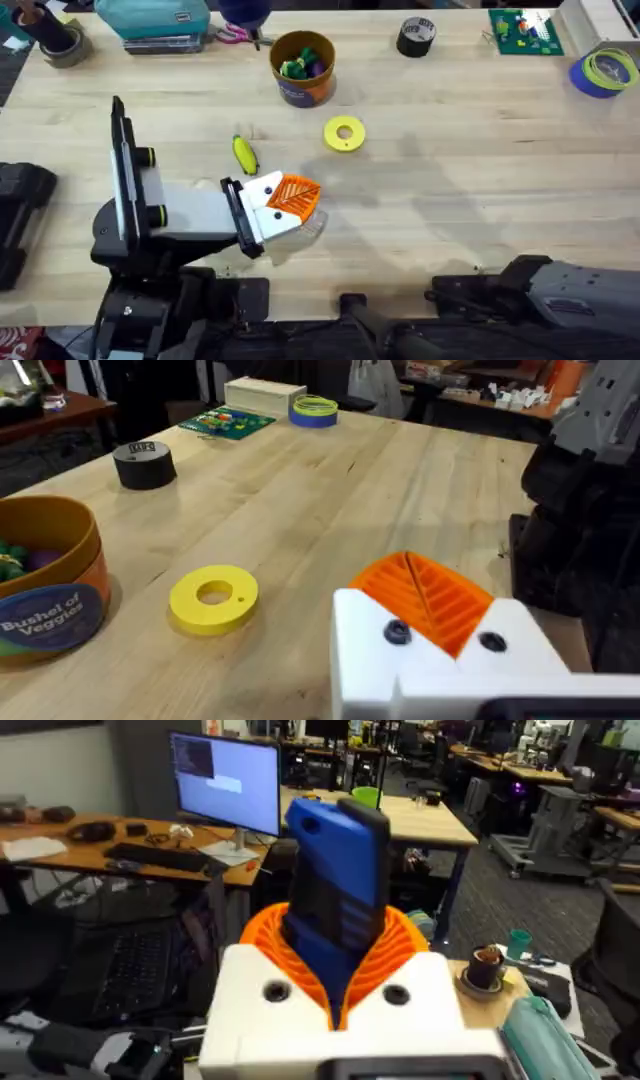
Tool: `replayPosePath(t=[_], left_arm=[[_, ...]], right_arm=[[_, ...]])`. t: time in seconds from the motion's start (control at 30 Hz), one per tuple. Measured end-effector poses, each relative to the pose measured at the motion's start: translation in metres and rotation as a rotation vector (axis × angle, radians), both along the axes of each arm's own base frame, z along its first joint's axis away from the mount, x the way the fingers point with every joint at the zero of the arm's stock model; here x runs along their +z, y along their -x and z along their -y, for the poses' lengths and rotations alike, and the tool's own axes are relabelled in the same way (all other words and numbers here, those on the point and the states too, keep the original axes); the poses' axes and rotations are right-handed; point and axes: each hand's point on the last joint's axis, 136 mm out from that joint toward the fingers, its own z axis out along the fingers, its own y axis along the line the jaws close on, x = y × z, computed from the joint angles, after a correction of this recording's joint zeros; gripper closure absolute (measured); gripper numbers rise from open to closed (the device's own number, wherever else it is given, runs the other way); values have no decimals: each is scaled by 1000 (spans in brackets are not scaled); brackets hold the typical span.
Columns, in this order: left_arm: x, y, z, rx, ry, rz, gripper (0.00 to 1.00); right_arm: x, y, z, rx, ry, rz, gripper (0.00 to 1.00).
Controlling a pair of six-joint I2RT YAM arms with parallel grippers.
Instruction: Pick up the gripper from the table and insert it into the empty holder that is missing its gripper. Then pick up a screw, insert it into the mounting hole, and use the screwdriver to tighten it. Finally, clean up the table by picking up the vegetable and placing it into the bucket.
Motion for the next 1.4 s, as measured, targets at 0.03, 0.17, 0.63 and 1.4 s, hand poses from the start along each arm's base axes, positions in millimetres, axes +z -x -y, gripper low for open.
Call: replayPosePath(t=[0.03,0.17,0.63,1.4], left_arm=[[0,0,0,0,0,0,996],[0,0,0,0,0,0,996],[0,0,0,0,0,0,996],[0,0,0,0,0,0,996]], right_arm=[[0,1,0,3,-1,-4,980],[-2,4,-3,18,0,-12,980],[-43,8,-17,82,10,-60,980],[-79,18,-27,140,32,-89,980]])
